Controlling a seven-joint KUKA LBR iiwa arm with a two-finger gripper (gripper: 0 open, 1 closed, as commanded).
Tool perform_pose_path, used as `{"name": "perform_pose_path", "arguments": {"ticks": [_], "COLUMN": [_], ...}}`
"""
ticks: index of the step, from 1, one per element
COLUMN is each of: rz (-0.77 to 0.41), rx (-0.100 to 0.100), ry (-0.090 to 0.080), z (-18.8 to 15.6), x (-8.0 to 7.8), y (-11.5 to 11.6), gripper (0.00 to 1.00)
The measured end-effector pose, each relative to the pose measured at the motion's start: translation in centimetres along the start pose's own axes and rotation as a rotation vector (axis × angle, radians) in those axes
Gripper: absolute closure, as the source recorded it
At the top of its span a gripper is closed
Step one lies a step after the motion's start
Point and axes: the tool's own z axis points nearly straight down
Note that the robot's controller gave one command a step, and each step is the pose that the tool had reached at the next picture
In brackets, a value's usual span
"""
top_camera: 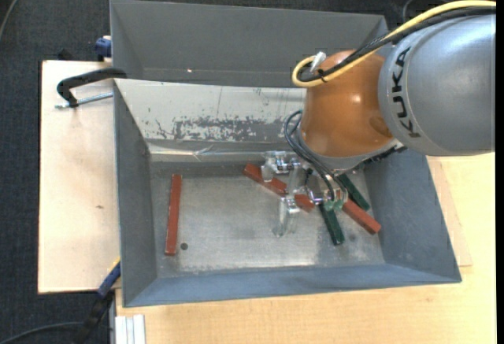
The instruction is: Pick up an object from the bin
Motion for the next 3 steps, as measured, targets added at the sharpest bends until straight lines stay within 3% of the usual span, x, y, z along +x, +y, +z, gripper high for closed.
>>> {"name": "perform_pose_path", "arguments": {"ticks": [1, 2, 3], "rz": [-0.004, -0.007, 0.013], "rx": [-0.001, -0.004, -0.003], "ry": [0.007, 0.003, -0.007], "z": [7.8, 7.4, -7.1], "x": [-5.8, -5.9, -5.7], "y": [-5.1, -4.8, -4.9], "gripper": [0.00, 1.00, 1.00]}}
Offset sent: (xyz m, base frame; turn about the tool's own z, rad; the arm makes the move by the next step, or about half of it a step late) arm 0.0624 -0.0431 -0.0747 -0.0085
